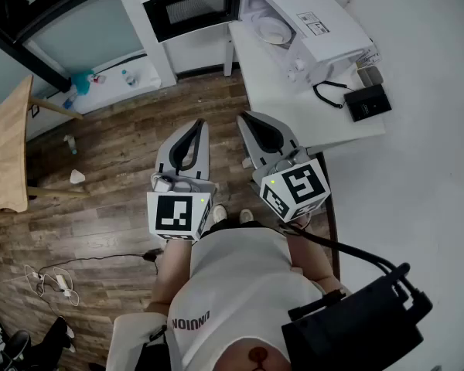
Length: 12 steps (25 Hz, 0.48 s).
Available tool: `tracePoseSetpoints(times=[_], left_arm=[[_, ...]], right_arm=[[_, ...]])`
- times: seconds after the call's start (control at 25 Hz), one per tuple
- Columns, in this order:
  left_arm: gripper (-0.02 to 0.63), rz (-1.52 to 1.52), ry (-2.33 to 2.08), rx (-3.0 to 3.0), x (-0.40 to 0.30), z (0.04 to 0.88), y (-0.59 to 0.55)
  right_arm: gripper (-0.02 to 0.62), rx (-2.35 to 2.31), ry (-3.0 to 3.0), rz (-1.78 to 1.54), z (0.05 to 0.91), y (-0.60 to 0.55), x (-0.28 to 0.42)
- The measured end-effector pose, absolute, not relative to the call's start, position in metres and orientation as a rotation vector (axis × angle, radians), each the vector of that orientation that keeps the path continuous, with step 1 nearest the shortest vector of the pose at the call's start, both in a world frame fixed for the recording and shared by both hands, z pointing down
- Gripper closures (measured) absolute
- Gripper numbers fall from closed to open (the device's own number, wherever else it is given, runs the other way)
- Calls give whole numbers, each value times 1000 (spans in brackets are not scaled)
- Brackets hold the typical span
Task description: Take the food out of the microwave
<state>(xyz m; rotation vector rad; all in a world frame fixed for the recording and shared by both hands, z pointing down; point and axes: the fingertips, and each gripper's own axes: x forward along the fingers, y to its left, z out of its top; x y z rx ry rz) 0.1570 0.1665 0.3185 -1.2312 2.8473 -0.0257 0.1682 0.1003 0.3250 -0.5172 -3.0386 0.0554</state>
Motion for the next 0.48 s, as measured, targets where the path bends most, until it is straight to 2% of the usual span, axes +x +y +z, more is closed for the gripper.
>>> tracePoseSetpoints(times=[0.48], left_arm=[[603,0,2875,-1194,145,324,185]], right_arm=[[574,-551,-3026,57,330,116,156]])
